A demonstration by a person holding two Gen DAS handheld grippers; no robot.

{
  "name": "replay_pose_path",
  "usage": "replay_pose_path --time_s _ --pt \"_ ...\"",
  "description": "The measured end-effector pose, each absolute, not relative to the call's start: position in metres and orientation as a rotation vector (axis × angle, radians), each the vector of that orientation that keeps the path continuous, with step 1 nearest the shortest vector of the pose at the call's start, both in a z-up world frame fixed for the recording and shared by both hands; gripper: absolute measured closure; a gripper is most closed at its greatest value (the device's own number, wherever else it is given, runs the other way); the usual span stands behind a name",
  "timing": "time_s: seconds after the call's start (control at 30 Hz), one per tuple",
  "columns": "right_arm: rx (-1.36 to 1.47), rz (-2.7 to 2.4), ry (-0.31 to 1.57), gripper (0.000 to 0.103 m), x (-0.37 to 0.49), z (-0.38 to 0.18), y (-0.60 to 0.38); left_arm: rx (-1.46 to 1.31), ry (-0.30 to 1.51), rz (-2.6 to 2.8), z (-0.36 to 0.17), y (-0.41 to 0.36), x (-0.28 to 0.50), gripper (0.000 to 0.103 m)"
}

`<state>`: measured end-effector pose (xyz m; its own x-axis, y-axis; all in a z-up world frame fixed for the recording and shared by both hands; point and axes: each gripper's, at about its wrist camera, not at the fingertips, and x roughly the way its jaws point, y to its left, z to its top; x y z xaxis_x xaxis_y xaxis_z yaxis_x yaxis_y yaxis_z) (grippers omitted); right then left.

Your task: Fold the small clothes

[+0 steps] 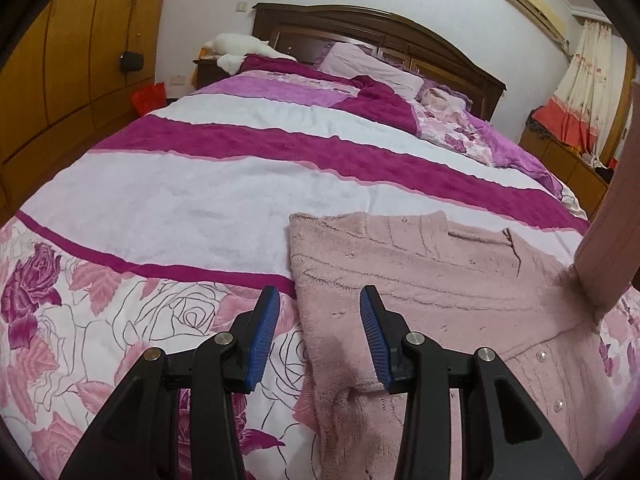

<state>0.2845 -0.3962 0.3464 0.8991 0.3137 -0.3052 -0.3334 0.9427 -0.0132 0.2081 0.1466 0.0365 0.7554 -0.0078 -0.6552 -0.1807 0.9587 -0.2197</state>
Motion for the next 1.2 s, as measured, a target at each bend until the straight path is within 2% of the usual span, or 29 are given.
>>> replay_pose_path --time_s 0.23,0.47,0.57,0.8,0.97,1.13,1.2 --pt "-0.075 0.369 0.289 0.097 0.278 0.360 -0.377 -0.260 0.715 0.119 0.035 0.147 0.207 0.085" --pt "-0.082 0.400 0.333 0.097 0.278 0.326 -0.340 -0.272 0.713 0.126 0.036 0.155 0.202 0.085" --pt "-0.084 0.414 0.352 0.096 0.276 0.293 -0.310 -0.275 0.713 0.137 0.037 0.161 0.199 0.085" --pt "-0.130 0.496 0.487 0.096 0.273 0.168 -0.213 -0.299 0.746 0.156 0.029 0.172 0.199 0.085" --pt "-0.098 0.543 0.586 0.096 0.269 0.108 -0.180 -0.292 0.758 0.166 0.027 0.175 0.199 0.085" --pt "-0.006 0.612 0.630 0.091 0.266 0.088 -0.177 -0.313 0.760 0.171 0.027 0.180 0.197 0.085" --pt "0.026 0.661 0.643 0.078 0.264 0.088 -0.176 -0.317 0.757 0.167 0.028 0.180 0.197 0.085"
